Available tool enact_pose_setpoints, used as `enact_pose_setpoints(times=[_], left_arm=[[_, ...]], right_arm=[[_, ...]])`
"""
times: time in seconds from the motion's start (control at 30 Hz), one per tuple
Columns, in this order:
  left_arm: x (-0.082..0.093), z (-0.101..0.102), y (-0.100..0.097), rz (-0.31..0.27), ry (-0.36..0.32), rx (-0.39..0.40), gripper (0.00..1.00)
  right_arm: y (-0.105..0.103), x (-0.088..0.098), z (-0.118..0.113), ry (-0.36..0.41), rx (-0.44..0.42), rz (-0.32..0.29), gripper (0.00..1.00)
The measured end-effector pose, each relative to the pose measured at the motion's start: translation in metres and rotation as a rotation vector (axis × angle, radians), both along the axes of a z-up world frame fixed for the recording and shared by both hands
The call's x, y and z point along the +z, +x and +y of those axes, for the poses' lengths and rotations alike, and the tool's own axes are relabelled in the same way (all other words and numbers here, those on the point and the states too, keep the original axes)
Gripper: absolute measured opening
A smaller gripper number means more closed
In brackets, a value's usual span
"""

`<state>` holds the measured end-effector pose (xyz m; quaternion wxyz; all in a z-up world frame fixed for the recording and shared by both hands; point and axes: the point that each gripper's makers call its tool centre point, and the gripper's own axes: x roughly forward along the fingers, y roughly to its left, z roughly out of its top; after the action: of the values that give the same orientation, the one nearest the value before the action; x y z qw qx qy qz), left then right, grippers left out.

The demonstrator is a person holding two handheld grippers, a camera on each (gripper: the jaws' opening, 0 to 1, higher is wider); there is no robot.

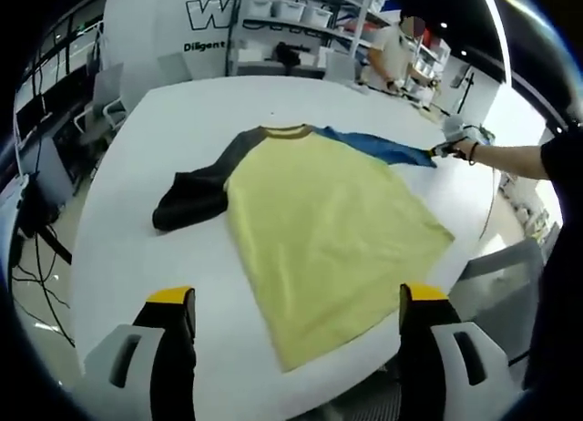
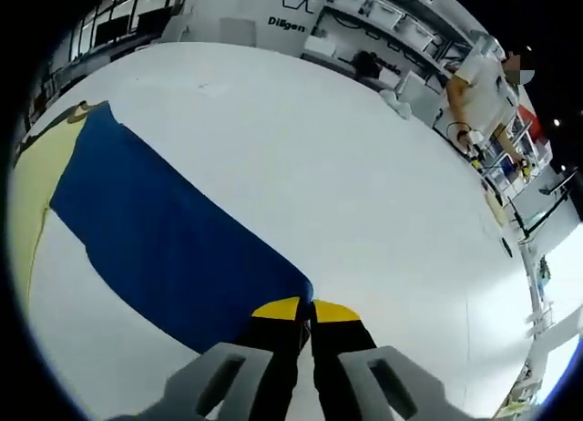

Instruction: Fold the garment on the visible template until the final outline fits inside the template.

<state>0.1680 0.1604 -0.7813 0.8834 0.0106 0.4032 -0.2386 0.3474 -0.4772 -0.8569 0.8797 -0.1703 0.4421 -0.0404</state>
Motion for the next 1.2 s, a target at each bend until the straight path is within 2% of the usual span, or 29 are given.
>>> enact_pose_setpoints(times=[0.23, 0.3, 0.4, 0.43, 0.47, 0.53, 0.63, 0.77, 0.93, 1.03, 1.13, 1.17, 1.2], left_arm=[[-0.003, -0.002, -0.001, 0.015, 0.006, -0.010, 0.91], [-0.003, -0.002, -0.001, 0.016, 0.006, -0.009, 0.91], [0.000, -0.001, 0.000, 0.007, 0.002, -0.006, 0.91], [0.000, -0.001, 0.000, 0.008, 0.000, -0.004, 0.91], [0.000, 0.000, -0.001, 0.008, 0.000, -0.004, 0.91], [0.000, 0.000, -0.001, 0.008, 0.002, -0.005, 0.91], [0.001, 0.000, -0.001, 0.000, -0.005, -0.005, 0.91], [0.003, -0.001, -0.001, -0.006, -0.013, -0.008, 0.92], [0.004, 0.000, -0.004, -0.008, -0.015, -0.005, 0.97], [0.005, 0.002, -0.006, -0.012, -0.018, -0.001, 0.99], [0.006, 0.003, -0.008, -0.008, -0.015, 0.004, 0.99], [0.006, 0.003, -0.009, -0.006, -0.012, 0.003, 0.99], [0.006, 0.003, -0.009, -0.005, -0.009, 0.002, 0.99]], right_arm=[[0.003, -0.003, 0.000, 0.005, 0.006, 0.007, 0.00], [0.004, -0.003, -0.003, 0.024, -0.032, -0.009, 0.00], [0.001, 0.003, -0.002, 0.090, -0.111, -0.055, 0.10], [0.000, 0.006, 0.005, 0.182, -0.162, -0.086, 0.16], [-0.001, 0.008, 0.007, 0.206, -0.175, -0.100, 0.22], [-0.004, 0.013, 0.010, 0.232, -0.189, -0.122, 0.28], [-0.013, 0.023, 0.020, 0.276, -0.202, -0.144, 0.30], [-0.021, 0.025, 0.026, 0.276, -0.209, -0.141, 0.40], [-0.027, 0.016, 0.028, 0.320, -0.241, -0.131, 0.48], [-0.029, 0.008, 0.031, 0.372, -0.267, -0.121, 0.54], [-0.032, -0.003, 0.032, 0.399, -0.303, -0.099, 0.53], [-0.032, -0.005, 0.031, 0.396, -0.304, -0.097, 0.52], [-0.030, -0.003, 0.028, 0.362, -0.293, -0.110, 0.50]])
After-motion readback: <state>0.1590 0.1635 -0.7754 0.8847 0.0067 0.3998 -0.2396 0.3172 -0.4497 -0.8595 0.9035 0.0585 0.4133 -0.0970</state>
